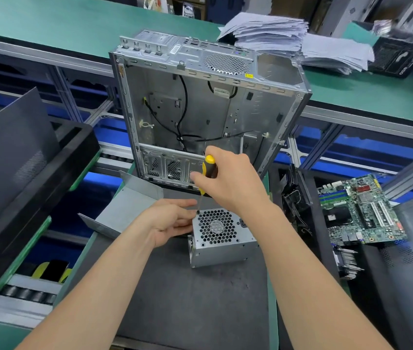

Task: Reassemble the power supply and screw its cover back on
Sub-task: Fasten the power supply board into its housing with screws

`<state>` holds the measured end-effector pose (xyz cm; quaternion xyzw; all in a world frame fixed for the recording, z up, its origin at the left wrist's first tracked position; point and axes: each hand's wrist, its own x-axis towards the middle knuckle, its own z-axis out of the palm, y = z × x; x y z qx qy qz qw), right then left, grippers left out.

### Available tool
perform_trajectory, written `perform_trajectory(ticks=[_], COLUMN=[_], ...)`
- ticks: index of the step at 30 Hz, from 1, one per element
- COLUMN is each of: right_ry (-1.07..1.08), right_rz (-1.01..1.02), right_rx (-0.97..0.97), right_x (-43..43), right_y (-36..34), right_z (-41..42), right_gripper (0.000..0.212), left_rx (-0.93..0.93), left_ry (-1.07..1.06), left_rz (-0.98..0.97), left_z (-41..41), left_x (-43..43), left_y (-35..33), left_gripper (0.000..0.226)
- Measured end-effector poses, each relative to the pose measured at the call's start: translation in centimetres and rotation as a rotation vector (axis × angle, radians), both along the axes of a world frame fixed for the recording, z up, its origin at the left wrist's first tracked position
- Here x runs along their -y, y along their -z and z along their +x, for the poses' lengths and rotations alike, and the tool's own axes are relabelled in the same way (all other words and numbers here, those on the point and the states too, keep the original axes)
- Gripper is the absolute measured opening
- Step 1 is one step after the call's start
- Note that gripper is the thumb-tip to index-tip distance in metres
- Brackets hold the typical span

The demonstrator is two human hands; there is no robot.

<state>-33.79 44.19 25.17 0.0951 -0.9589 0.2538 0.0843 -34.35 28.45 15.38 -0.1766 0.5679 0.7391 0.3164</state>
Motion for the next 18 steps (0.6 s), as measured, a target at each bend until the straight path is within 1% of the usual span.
perform_trajectory(ticks=[2,5,8,10,12,14,18], right_ry=[-0.062,-0.2,-0.363,-0.424,-0.448,-0.445,-0.345], right_rz=[-0.052,-0.055,-0.033,0.004,0.037,0.056,0.017], right_rx=[0.012,-0.012,0.105,0.202,0.249,0.257,0.19], right_x=[-0.2,-1.0,-1.9,-2.1,-2.0,-1.7,-1.3], right_y=[-0.1,-0.7,-1.6,-2.0,-2.3,-2.4,-2.1], right_z=[0.0,0.0,0.1,0.1,0.1,0.0,0.0], right_gripper=[0.029,0.029,0.021,0.021,0.025,0.027,0.021], left_rx=[-0.012,-0.019,0.002,-0.012,-0.027,-0.031,-0.038], left_ry=[0.011,0.062,0.047,0.02,0.02,0.027,0.032], left_rz=[-0.024,-0.09,-0.009,0.018,0.014,0.027,0.02], left_z=[0.0,0.1,0.2,0.2,0.2,0.2,0.3], left_x=[-0.1,-0.1,-0.3,-0.4,-0.4,-0.4,-0.3], left_y=[-0.1,-0.2,-0.2,-0.1,0.0,0.0,-0.1], left_gripper=[0.031,0.03,0.028,0.028,0.028,0.028,0.027])
